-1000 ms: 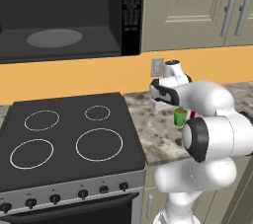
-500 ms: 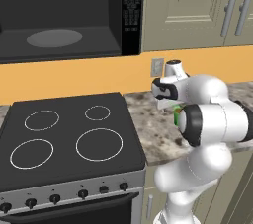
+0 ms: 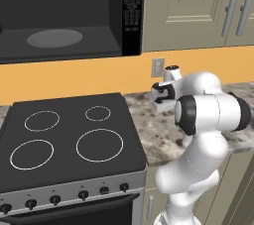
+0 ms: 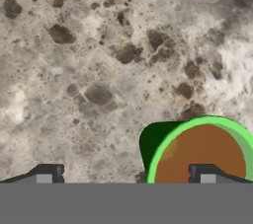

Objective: Place the microwavable item in the microwave. Then, close the microwave door and press the start button.

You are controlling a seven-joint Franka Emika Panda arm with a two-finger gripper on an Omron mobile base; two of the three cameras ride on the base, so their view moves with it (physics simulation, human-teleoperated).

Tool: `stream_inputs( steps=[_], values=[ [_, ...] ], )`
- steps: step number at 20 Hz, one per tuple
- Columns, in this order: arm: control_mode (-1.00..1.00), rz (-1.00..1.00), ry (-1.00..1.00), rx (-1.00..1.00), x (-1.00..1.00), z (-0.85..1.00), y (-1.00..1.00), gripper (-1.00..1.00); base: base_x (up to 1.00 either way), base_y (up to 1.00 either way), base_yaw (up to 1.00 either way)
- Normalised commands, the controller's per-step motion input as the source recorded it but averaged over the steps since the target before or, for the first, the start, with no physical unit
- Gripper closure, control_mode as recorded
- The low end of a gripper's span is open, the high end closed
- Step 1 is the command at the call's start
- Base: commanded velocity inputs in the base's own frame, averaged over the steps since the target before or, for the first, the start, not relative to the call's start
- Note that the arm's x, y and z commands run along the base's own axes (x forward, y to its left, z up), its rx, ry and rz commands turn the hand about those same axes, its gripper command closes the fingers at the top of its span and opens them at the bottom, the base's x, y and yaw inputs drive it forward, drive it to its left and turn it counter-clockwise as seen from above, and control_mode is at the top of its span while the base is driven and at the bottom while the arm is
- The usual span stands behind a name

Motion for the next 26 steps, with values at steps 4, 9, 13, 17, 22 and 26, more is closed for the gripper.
stream_inputs(
  steps=[4, 9, 13, 17, 22, 26],
  values=[
    [-1.00, 0.01, 0.00, 0.00, 0.26, -0.21, -0.02, -1.00, 0.00, 0.00, 0.00],
    [-1.00, 0.01, 0.00, 0.00, 0.20, -0.16, -0.07, -1.00, 0.00, 0.00, 0.00],
    [-1.00, 0.02, 0.00, 0.00, 0.16, -0.14, -0.12, -1.00, 0.00, 0.00, 0.00],
    [-1.00, 0.03, 0.00, 0.00, 0.16, -0.13, -0.13, -1.00, 0.00, 0.00, 0.00],
    [-1.00, 0.02, 0.00, 0.00, -0.03, -0.21, -0.08, -1.00, 0.00, 0.00, 0.00],
    [-1.00, 0.00, 0.00, 0.00, -0.41, -0.45, -0.01, 1.00, 0.00, 0.00, 0.00]
  ],
)
